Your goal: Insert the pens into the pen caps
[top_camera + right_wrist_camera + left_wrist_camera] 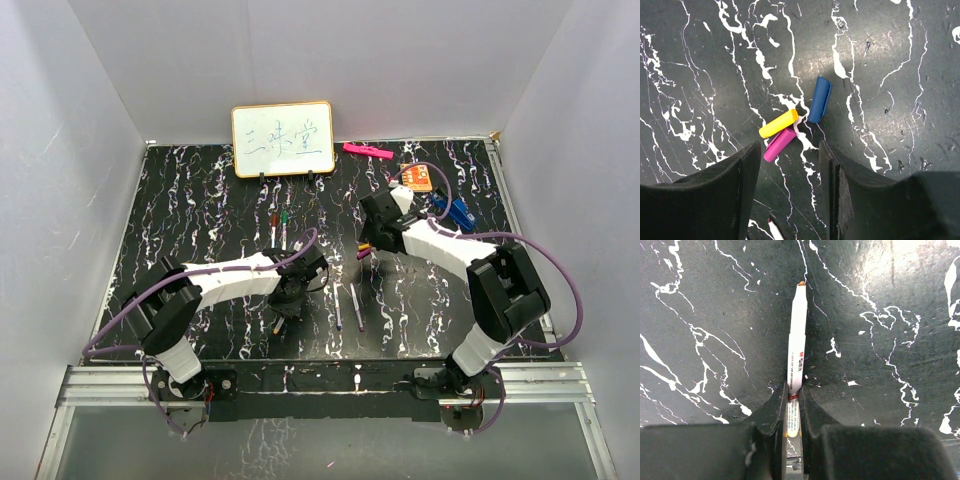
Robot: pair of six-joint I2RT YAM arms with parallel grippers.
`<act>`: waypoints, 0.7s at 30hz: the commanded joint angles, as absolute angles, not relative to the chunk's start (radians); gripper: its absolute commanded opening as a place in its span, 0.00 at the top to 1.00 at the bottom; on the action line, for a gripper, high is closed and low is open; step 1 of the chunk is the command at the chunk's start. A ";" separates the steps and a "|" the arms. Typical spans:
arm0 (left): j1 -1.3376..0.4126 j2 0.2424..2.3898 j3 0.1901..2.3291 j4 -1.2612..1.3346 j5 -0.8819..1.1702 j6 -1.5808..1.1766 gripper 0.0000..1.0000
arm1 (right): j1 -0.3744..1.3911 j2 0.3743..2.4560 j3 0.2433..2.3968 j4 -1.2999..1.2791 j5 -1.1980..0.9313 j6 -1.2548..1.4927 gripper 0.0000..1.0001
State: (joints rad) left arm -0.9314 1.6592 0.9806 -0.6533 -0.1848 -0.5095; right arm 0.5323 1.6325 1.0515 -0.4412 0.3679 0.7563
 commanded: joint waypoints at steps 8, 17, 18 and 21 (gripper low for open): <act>-0.935 1.636 0.963 -0.674 -0.195 -0.505 1.00 | 0.508 1.675 1.112 -0.371 0.257 0.725 0.50; -0.934 1.623 0.963 -0.669 -0.201 -0.506 1.00 | 0.507 1.713 1.112 -0.360 0.232 0.718 0.49; -0.935 1.620 0.964 -0.669 -0.202 -0.506 1.00 | 0.508 1.718 1.112 -0.359 0.232 0.718 0.49; -0.935 1.611 0.965 -0.676 -0.206 -0.507 1.00 | 0.508 1.730 1.115 -0.350 0.232 0.715 0.49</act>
State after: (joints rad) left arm -0.9314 1.6588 0.9703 -0.6495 -0.1902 -0.5091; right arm 0.5083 1.7172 1.0672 -0.4072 0.2348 0.7307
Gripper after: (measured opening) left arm 0.051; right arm 0.511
